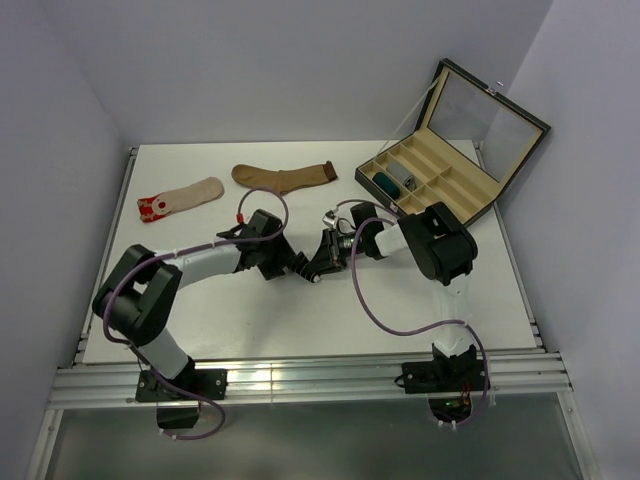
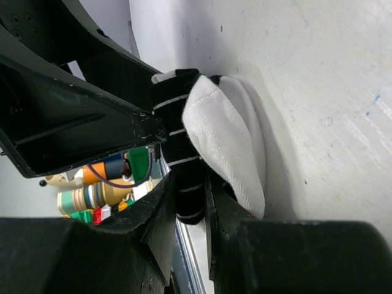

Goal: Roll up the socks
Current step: Roll the sock at the center of the board.

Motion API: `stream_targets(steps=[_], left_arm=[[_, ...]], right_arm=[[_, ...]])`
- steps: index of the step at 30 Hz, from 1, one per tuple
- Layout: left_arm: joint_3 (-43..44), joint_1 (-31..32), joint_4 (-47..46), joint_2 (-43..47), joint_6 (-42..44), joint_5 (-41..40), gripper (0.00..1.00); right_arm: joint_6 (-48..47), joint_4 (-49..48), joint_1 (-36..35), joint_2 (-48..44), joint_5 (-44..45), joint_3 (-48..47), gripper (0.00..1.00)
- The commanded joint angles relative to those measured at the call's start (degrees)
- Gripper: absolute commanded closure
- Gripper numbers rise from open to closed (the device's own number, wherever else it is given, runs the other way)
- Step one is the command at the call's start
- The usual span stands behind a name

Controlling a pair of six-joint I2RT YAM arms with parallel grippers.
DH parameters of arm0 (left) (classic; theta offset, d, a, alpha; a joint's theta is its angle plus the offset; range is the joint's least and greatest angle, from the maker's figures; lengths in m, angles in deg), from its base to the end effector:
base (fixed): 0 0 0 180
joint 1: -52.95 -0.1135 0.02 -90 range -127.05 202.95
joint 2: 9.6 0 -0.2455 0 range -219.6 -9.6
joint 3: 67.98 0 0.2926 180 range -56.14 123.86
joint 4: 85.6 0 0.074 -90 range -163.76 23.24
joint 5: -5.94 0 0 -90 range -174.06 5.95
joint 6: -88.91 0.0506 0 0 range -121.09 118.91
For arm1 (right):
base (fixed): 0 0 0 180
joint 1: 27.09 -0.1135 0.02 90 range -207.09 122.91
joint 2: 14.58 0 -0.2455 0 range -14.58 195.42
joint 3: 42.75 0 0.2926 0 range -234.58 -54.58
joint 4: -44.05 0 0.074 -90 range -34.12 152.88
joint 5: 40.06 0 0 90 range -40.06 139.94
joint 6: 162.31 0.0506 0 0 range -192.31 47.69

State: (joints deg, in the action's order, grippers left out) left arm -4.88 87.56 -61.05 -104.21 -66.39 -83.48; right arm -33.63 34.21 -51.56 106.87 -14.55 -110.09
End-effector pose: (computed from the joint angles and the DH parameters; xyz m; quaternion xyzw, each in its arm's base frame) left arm 0.2950 -0.2042 0.1019 -0.2517 0.9227 -0.2266 0.1841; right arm 0.3344 0.2024 0.0190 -0.1093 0.7990 0.5909 0.0226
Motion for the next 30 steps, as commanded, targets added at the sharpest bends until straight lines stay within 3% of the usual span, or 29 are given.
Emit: stream_targets(steps=[1,7,10,16,24,30], left_arm=[[1.1,0.5,-0.8,-1.6,-0.9,-0.1,0.42],[2.1,0.7,0.2,-5.3,0.1,0.0,0.58],[2.7,0.7,1.4,-6.8,1.1,-0.3,0.62],[3.7,0.8,3.0,-8.9,2.9,-0.4,0.62],[6.3,0.7,4.3,-10.2,5.3,-0.1,0.62],[7.5,0.7,4.7,-10.4,6.1,0.4,0.62]], right_arm=[[-1.1,4.4,0.4,3.4,5.2,1.9,0.99],[-3.2,6.9,0.4,0.1,8.4,2.3,0.93],[-8.6,11.2,0.1,-4.5,12.6,2.3,0.75],[-17.6,19.2,-2.7,-16.9,23.8,2.9,0.59],[-28.9,20.3,-12.9,-32.9,55.6,6.6,0.55],[-36.6,19.6,-22.6,-33.1,68.2,6.6,0.54]])
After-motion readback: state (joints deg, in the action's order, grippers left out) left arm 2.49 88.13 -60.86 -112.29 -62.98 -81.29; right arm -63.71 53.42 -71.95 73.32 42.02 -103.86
